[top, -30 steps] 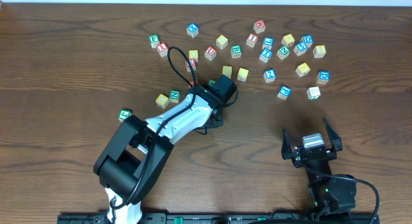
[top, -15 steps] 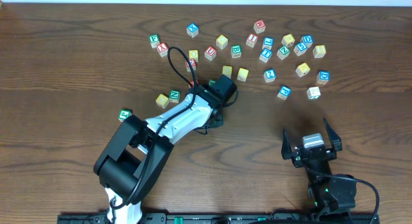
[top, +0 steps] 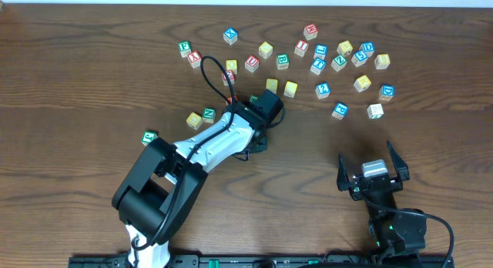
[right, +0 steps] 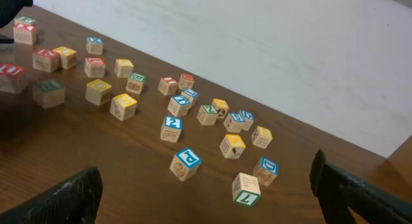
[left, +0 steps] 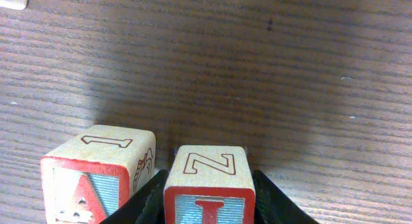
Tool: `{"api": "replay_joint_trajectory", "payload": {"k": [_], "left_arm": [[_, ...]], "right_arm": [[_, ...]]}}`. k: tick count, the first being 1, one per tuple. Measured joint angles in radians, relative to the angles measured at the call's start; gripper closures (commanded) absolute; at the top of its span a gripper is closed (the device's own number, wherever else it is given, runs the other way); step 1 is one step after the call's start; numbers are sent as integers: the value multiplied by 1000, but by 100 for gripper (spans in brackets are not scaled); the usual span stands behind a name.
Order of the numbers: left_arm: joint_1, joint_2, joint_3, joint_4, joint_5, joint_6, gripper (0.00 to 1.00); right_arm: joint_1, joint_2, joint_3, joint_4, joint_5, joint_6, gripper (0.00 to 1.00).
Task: Spell out AI2
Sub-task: 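Withdraw the left gripper and move the right arm toward the blocks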
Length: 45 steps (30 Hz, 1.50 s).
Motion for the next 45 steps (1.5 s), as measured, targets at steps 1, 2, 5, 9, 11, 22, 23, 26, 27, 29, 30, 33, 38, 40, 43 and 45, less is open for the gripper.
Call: {"api": "replay_joint_trajectory", "payload": {"k": [1,2,5,9,11,22,23,26,27,29,30,33,38,40,43,45], "left_arm": [[0,0,0,0,0,0,61],[0,-2,0,0,0,0,57],[0,-32,-3,-1,0,0,57],[0,-98,-3,-4,0,1,57],[0,-123,-3,-4,0,1,57],[0,-251,-3,-86,-42,8,50],[0,-282,-3,-99,-56,14,47],[11,-381,-3,-137,-87,43,40],[24,-415,-3,-155,-93,57,40],[63,-482,-3,-201,-104,75,39],[77,-504,-3,-216,-107,81,39],[167,-616,-3,-283,-113,130,39],[248,-729,-4,-310,-97,219,38],[269,-760,-4,-322,-93,250,38],[283,-781,-4,-331,-89,289,38],[284,-783,-4,-335,-85,306,38]], "right_arm": [[0,0,0,0,0,0,1],[0,0,0,0,0,0,1],[0,0,0,0,0,0,1],[0,0,0,0,0,0,1],[0,0,0,0,0,0,1],[0,0,0,0,0,0,1],[0,0,0,0,0,0,1],[0,0,0,0,0,0,1],[0,0,0,0,0,0,1],[0,0,0,0,0,0,1],[0,0,0,0,0,0,1],[0,0,0,0,0,0,1],[0,0,0,0,0,0,1],[0,0,0,0,0,0,1],[0,0,0,2,0,-1,1],[0,0,0,3,0,-5,1]]}}
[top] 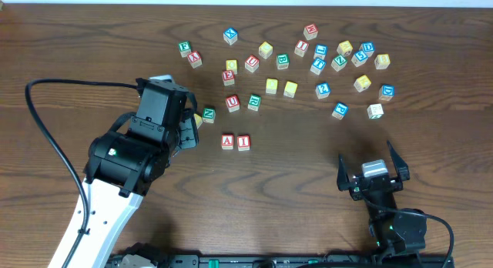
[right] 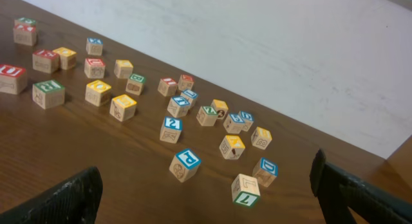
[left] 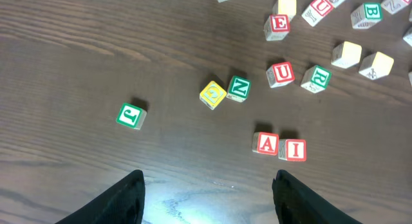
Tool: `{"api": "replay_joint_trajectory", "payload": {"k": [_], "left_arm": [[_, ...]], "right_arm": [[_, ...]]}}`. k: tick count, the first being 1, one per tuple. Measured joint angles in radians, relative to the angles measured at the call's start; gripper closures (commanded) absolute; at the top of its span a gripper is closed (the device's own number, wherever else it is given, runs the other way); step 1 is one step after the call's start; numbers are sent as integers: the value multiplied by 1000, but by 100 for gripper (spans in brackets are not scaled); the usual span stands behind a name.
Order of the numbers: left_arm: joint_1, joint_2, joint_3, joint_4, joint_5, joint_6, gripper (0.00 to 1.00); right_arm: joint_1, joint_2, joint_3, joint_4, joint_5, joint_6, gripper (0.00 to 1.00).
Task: Spell out AI2
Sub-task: 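Withdraw the left gripper and move the right arm toward the blocks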
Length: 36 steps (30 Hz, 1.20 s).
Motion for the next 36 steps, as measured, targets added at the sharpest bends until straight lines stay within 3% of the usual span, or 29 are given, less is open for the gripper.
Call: {"api": "replay_joint_trajectory", "payload": {"k": [8,14,18,22,25,26,27,29,30,33,36], "left_arm": [[7,0,0,-1,7,78,38],[115,0,0,0,53,137,38],[212,0,0,2,135,174,38],[249,-1,0,3,172,190,38],[249,-2,0,5,187,193,37],[249,-2,0,5,189,194,29],[249,-2,-1,4,191,195,27],[249,-3,-1,4,194,196,15],[249,-3,-2,3,195,194,11],[249,-2,-5,3,196,197,11],[249,-3,-5,3,196,197,11]], "right_arm": [[0,0,0,1,-3,-2,1],[0,0,5,14,-21,150,1],[0,71,114,-111,-14,198,1],[0,234,278,-117,-10,232,1],[0,484,526,-163,-15,263,1],[0,586,643,-236,-21,279,1],[0,643,711,-272,-24,288,1],[0,888,1025,-559,-62,321,1],[0,949,1108,-618,-74,325,1],[0,1239,1473,-955,-142,340,1],[0,1463,1707,-1037,-175,354,1]]}}
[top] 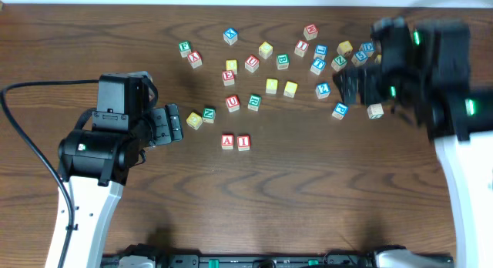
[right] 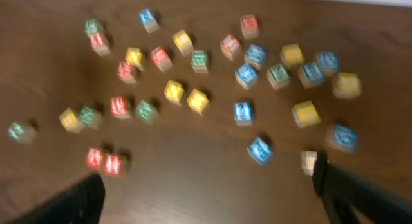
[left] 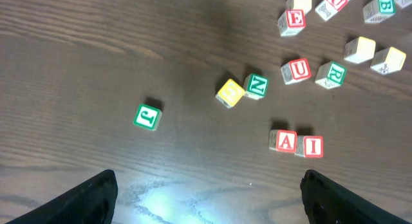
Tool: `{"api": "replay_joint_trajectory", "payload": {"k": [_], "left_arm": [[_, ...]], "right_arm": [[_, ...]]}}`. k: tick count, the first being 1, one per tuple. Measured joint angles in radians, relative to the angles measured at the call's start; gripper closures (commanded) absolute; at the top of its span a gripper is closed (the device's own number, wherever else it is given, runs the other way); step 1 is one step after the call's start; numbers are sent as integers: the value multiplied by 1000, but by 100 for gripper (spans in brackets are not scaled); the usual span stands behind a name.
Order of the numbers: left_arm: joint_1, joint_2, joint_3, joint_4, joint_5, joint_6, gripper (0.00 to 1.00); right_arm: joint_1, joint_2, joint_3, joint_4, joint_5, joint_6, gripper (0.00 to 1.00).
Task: Spell out AI2
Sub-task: 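Withdraw the left gripper and move the right arm toward the blocks, then move the right gripper over the blue-bordered 2 block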
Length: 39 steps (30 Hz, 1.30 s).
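Observation:
A red A block (top: 227, 141) and a red I block (top: 243, 142) stand side by side on the table, also in the left wrist view as A (left: 284, 140) and I (left: 311, 146). A blue block whose face looks like a 2 (top: 323, 89) lies among the loose blocks; in the blurred right wrist view it is (right: 243, 112). My left gripper (top: 173, 123) hangs open and empty to the left of the A. My right gripper (top: 356, 87) is raised over the right of the scatter, open and empty, just right of the blue block.
Several loose letter blocks spread across the far half of the wooden table (top: 308, 191). A yellow block (top: 193, 120) and a green N (top: 209, 113) sit close to the left gripper. A green J (left: 147, 116) lies apart at the left.
My right arm has left its low rest at the near right and now hangs open over the right-hand blocks. The left gripper has drawn further left and opened wider. A and I have not moved.
First my left gripper was low at the table, shut on the I block right beside the A, with the right arm resting. Then I stood free next to A and the left gripper was open to the left. Now the right gripper is over the scatter.

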Motion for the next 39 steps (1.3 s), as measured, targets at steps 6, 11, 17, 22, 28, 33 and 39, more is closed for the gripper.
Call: {"api": "replay_joint_trajectory", "payload": {"k": [6,11,17,22,28,33,39], "left_arm": [[0,0,0,-1,0,0,11],[0,0,0,-3,0,0,11],[0,0,0,-3,0,0,11],[0,0,0,-3,0,0,11],[0,0,0,-3,0,0,11],[0,0,0,-3,0,0,11],[0,0,0,-3,0,0,11]], "right_arm": [[0,192,38,-23,-5,2,1],[0,254,38,-50,53,2,1],[0,281,40,-95,107,2,1],[3,364,41,-134,117,2,1],[24,414,41,-105,122,2,1],[45,420,41,-72,126,-2,1],[66,437,41,37,152,28,1]]}}
